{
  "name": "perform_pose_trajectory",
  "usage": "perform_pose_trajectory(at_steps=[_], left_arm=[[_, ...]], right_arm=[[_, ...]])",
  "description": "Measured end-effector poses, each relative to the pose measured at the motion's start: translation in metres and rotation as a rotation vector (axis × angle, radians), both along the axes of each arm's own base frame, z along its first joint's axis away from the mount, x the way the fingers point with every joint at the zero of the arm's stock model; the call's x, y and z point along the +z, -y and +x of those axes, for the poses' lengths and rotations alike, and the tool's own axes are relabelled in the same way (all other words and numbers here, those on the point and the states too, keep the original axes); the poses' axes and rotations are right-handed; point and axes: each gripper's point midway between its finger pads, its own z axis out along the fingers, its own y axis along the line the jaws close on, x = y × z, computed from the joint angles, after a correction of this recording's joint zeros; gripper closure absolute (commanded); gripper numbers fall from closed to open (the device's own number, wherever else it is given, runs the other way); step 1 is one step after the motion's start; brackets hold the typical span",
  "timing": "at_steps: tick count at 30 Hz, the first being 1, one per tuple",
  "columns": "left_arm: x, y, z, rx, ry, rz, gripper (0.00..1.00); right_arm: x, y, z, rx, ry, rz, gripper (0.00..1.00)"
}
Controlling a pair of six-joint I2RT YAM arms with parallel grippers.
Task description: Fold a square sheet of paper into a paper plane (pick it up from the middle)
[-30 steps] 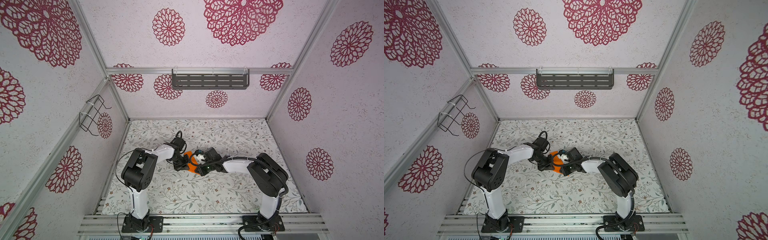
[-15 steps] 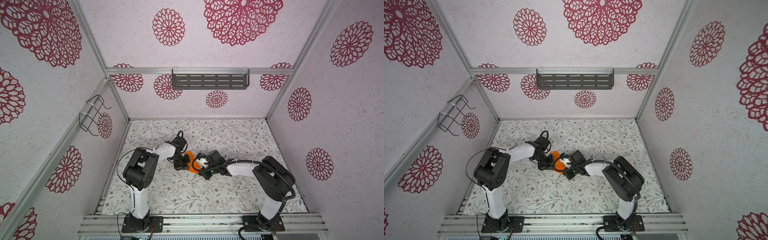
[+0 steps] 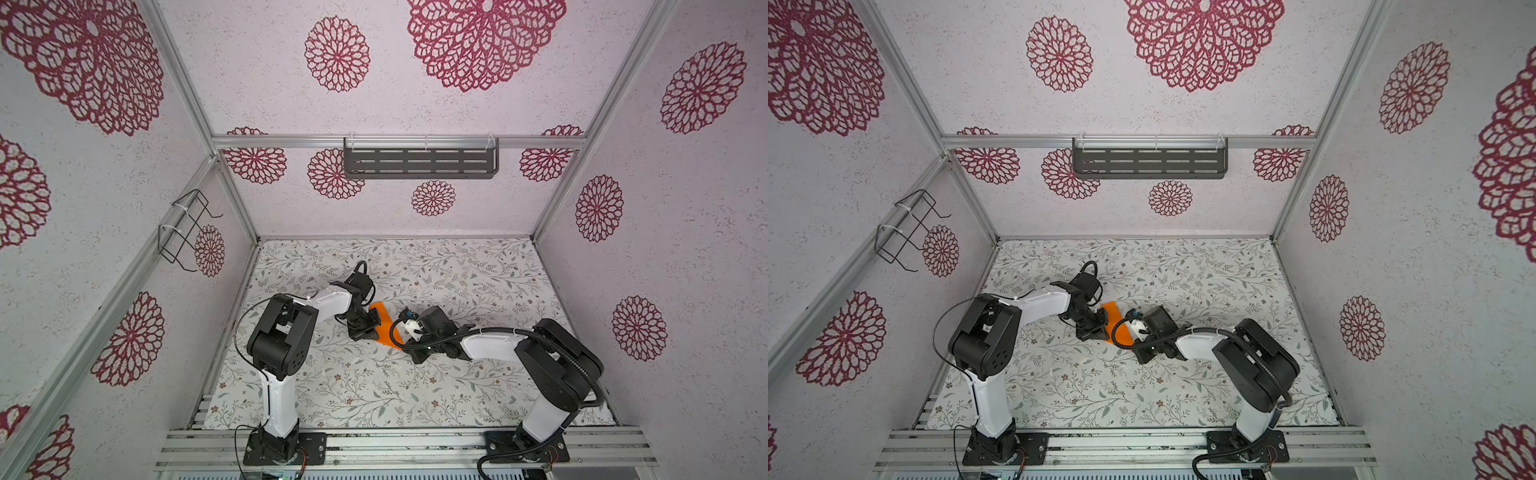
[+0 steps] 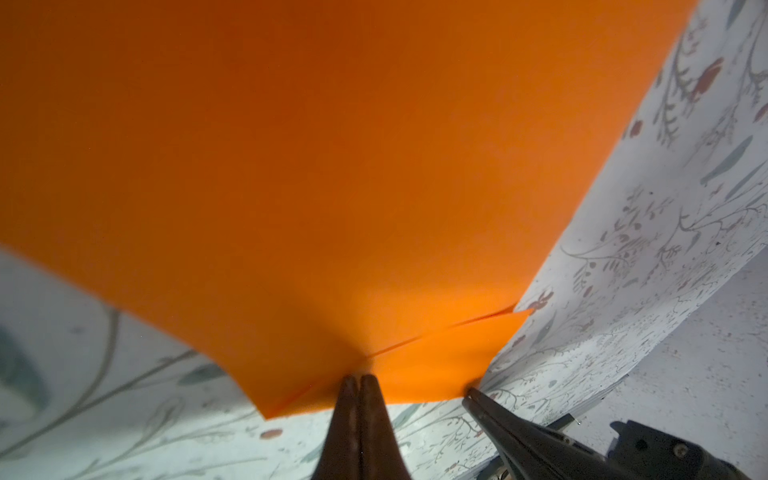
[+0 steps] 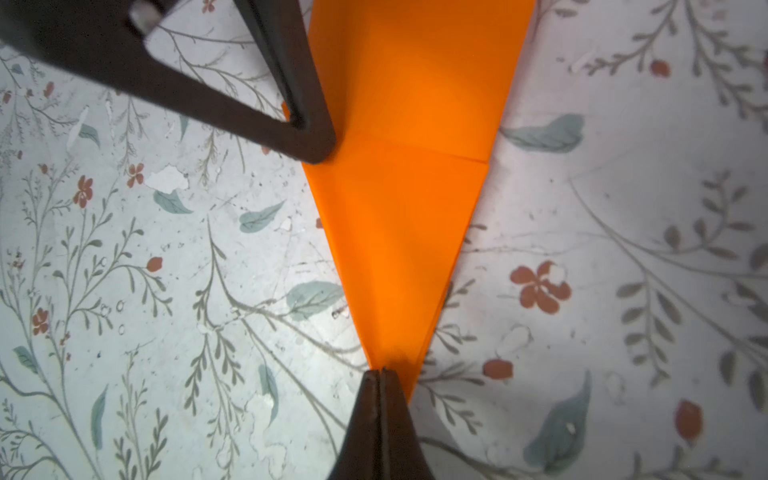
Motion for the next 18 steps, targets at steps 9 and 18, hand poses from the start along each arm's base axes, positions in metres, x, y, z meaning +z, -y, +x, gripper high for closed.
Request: perform_pose_trajectory(at_steps=[9, 18], left_arm=[[0.000, 0.000, 0.000, -0.006, -0.004, 0.003, 1.00], [0.000, 0.000, 0.000, -0.014, -0.003, 0.003, 1.00]], right_arm=[[0.001, 0.023, -0.009, -0.057, 0.017, -0.033, 0.96], [0.037, 0.007, 0.004, -0.078, 0.075, 0.065, 0.93]])
